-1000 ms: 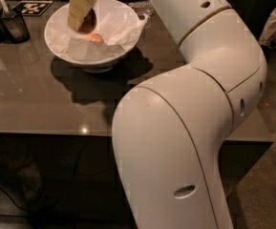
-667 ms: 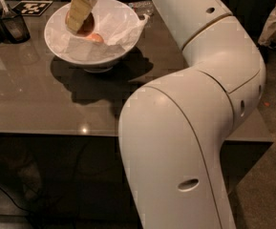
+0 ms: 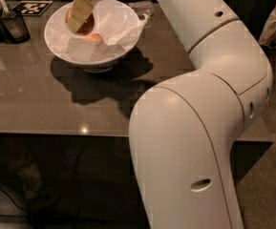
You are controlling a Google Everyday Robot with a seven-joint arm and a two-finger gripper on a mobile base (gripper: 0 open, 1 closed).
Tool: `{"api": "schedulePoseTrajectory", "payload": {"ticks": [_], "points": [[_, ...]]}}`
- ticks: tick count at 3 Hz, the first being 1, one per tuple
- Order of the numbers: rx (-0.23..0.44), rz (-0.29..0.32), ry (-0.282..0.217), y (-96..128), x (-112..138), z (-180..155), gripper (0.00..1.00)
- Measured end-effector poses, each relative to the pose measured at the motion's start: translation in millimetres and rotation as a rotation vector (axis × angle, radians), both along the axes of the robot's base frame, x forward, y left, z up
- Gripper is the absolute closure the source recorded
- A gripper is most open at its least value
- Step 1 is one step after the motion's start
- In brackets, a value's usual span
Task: Pick apple from white bowl
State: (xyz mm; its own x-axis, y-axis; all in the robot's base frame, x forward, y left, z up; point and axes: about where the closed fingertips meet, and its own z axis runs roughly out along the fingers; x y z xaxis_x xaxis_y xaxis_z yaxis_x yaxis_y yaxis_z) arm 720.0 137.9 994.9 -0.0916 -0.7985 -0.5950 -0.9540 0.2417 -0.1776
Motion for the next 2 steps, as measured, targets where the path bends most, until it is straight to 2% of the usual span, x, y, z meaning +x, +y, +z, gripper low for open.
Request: {"api": "schedulePoseTrajectory", "payload": {"ticks": [1, 2], "points": [[0.069, 0.044, -0.025, 2.2, 2.3, 4.8, 1.00], [0.069, 0.044, -0.025, 2.2, 2.3, 4.8, 1.00]]}}
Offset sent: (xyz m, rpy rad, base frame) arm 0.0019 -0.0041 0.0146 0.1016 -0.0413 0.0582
